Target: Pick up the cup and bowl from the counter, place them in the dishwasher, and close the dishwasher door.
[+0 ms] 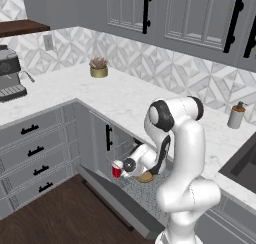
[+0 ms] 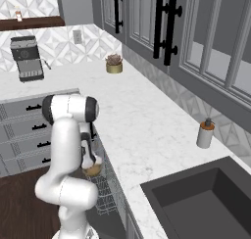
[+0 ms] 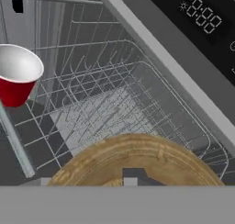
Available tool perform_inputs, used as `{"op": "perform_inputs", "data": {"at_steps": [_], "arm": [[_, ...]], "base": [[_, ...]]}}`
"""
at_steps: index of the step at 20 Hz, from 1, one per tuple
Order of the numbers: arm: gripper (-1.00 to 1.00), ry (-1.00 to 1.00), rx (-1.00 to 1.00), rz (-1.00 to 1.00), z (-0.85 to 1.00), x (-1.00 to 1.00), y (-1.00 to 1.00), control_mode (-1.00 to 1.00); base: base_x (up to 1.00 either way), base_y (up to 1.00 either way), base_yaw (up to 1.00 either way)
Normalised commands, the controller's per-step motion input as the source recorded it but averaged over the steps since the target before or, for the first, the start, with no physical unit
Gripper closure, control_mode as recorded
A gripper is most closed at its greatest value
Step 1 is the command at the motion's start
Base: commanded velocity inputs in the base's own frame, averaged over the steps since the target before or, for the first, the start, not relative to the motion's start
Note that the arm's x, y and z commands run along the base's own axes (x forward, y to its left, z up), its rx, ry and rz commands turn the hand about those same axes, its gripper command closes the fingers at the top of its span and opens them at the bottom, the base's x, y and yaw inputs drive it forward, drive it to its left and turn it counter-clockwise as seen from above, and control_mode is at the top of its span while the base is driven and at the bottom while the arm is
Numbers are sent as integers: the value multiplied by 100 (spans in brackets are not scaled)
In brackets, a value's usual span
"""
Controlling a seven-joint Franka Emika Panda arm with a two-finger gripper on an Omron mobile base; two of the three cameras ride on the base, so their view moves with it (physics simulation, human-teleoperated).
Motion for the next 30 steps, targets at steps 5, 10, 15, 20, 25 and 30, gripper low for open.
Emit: {"op": "perform_inputs", "data": {"at_steps": [5,10,15,20,25,30], "arm": [[100,0,0,-6,-6,75,-9,-100],[-100,2,-2,-3,-41,53,0,-100],[-100,3,0,-1,-30,43,-1,-100],[-100,1,0,0,1,0,-2,-100],[-100,10,1,0,9,-3,-3,-100],[-100,4,3,0,41,-34,-1,-100]], "base": [[0,0,0],[0,0,0],[0,0,0],[0,0,0],[0,0,0],[0,0,0]]}}
